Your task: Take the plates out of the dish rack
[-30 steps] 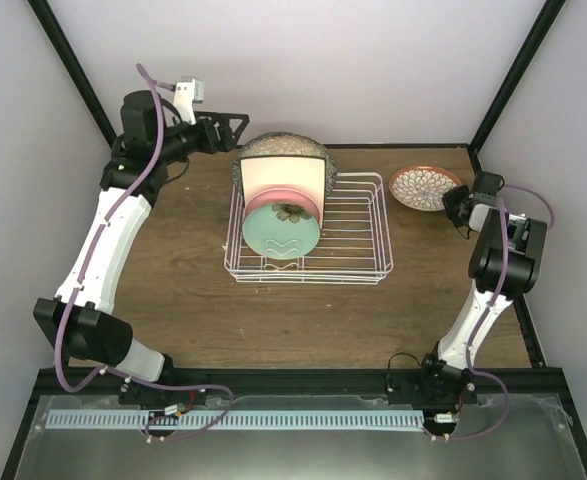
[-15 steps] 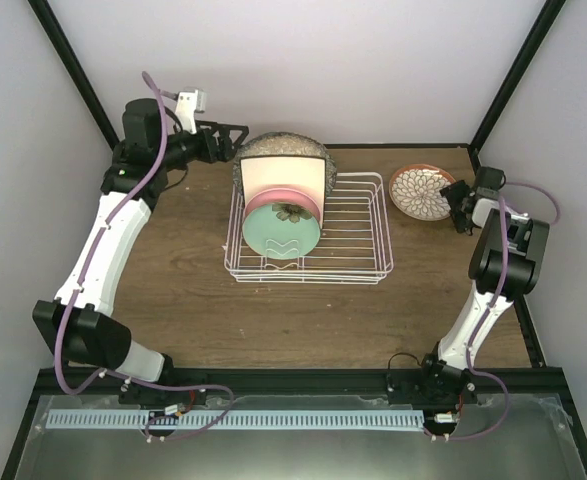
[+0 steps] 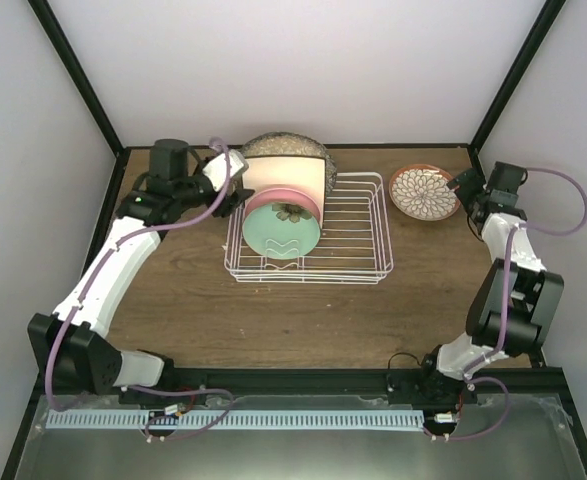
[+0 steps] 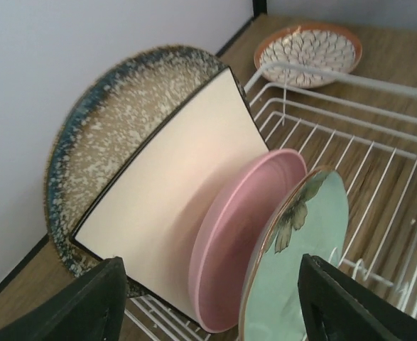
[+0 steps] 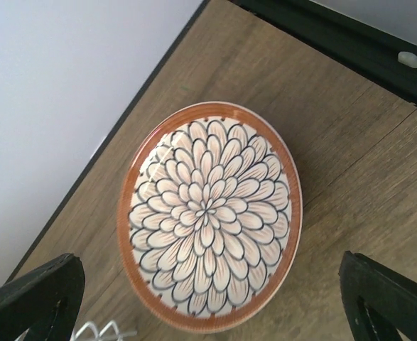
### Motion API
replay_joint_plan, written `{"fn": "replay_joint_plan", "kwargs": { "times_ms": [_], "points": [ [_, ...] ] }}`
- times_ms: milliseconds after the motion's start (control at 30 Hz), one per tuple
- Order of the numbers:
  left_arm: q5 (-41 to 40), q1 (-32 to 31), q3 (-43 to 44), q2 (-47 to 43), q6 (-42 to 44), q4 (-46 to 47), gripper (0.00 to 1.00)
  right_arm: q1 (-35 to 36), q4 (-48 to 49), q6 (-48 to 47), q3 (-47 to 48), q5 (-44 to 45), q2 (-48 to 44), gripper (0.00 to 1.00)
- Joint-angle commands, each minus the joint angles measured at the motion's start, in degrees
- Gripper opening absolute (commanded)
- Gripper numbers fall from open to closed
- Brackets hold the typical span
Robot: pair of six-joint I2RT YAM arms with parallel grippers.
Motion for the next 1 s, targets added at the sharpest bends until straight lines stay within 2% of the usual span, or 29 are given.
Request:
{"fn": "replay_joint_plan", "kwargs": {
  "times_ms": [0,200,400,967],
  "points": [
    [-2.0,-1.4,-0.2,3.7,17.1,-1.4,0.64,-0.3,-0.4,-4.1,-3.2,-3.1,-6.3,1.0],
    [-3.0,-4.6,1.9,9.0,23.3,-1.9,0.51,-0.3,-2.1,-7.2,-5.5,-7.0,-13.1,1.0],
    [-2.2,-7.4,4.1,11.9,28.9,-6.4,0.44,-0.3,-4.5,-7.8,-6.7,-8.3,-16.0,1.0],
    [-6.8,-8.2,4.9,18.2,35.4,-4.7,0.42,-0.3,-4.9,-7.1,-9.6,-8.2,-18.8,1.0]
  ]
}}
